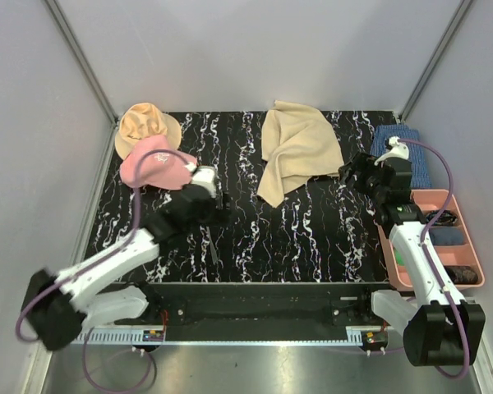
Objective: Fold the napkin, place the utensils inside, and roll it up
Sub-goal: Grab the napkin with the left arm, then move the napkin to the centre of the board
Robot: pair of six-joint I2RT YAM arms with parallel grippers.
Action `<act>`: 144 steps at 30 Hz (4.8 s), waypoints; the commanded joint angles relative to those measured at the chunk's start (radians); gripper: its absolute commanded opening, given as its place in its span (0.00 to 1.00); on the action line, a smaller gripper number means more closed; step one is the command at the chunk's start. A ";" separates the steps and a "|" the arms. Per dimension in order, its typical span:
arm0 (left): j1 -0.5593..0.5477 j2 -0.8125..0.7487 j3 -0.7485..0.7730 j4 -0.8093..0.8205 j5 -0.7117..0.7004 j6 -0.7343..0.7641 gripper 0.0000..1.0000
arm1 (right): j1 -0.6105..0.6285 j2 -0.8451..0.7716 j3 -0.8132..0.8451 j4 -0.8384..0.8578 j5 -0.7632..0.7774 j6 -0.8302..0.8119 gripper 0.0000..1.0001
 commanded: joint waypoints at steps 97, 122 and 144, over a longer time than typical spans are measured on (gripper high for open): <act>0.212 0.369 0.722 -0.140 0.432 0.028 0.00 | 0.354 0.459 0.023 0.079 -0.121 0.104 0.91; 0.301 0.283 0.510 -0.037 0.412 0.158 0.00 | 0.354 0.737 0.258 -0.032 -0.085 0.095 0.13; 0.335 0.241 0.438 -0.079 0.194 0.283 0.00 | 0.360 0.650 0.601 -0.254 -0.059 -0.023 0.73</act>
